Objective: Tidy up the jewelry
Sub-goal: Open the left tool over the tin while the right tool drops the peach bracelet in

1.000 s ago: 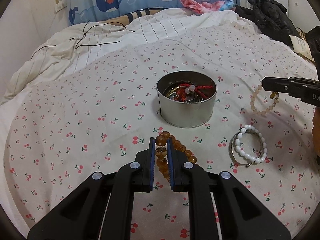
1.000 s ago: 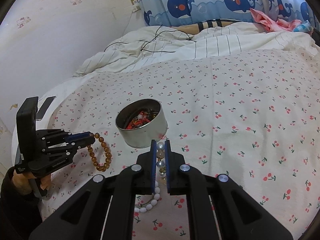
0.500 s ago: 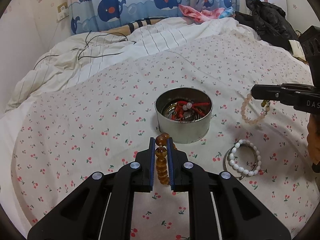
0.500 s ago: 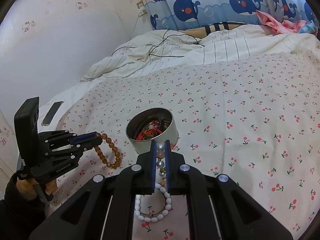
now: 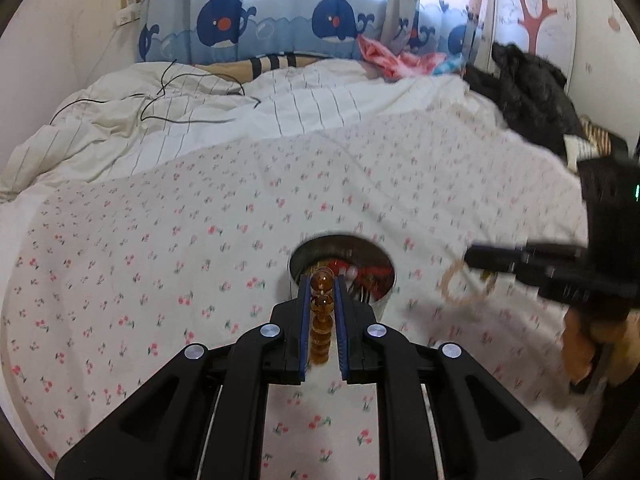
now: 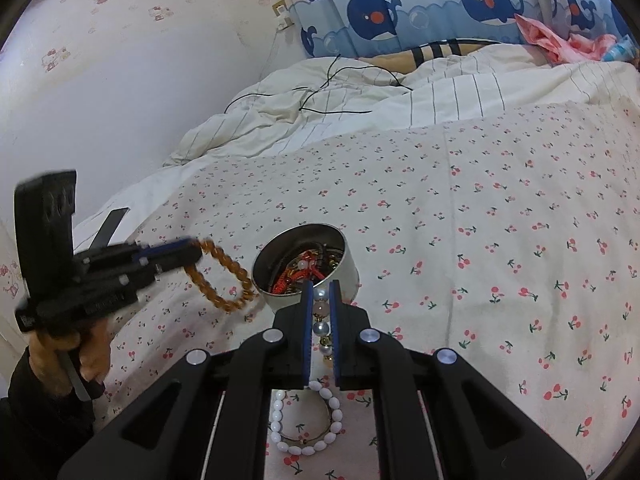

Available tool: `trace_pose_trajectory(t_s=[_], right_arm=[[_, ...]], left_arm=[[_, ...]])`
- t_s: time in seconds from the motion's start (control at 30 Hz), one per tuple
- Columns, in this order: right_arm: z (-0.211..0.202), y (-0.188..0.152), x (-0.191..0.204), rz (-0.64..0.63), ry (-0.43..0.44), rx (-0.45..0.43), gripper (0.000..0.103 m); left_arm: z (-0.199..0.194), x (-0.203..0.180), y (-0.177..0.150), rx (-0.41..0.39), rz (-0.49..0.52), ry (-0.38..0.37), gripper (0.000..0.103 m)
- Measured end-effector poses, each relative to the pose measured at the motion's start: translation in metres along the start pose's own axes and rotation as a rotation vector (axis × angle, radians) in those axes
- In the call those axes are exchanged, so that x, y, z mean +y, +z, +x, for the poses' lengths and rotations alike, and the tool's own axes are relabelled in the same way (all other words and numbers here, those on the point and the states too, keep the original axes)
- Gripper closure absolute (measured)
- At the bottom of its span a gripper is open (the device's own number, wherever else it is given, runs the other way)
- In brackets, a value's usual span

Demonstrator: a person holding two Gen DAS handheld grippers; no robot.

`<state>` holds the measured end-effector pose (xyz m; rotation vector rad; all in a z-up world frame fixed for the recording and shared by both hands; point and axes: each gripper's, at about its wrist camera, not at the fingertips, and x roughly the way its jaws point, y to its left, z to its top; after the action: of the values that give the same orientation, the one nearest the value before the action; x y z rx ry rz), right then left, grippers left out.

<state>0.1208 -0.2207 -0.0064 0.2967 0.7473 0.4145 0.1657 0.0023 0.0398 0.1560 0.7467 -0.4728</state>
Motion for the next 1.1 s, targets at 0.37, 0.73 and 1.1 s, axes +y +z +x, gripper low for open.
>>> trace_pose_trajectory(t_s=[0.37, 0.73, 1.1], right_arm=[[-0.001, 0.001, -0.007, 0.029, 0.011, 0.006, 0.095], [0.001, 0.001, -0.01, 0.037, 0.017, 0.013, 0.094], [0.005, 0.001, -0.011, 0.038, 0.018, 0.019, 0.094]], left_arm=[[0.029, 0.013, 0.032, -0.005, -0.135, -0.141, 0.093], [0.052, 0.011, 0.038, -0.002, -0.226, -0.277, 0.093], [0.095, 0.007, 0.015, 0.188, -0.113, 0.008, 0.069]])
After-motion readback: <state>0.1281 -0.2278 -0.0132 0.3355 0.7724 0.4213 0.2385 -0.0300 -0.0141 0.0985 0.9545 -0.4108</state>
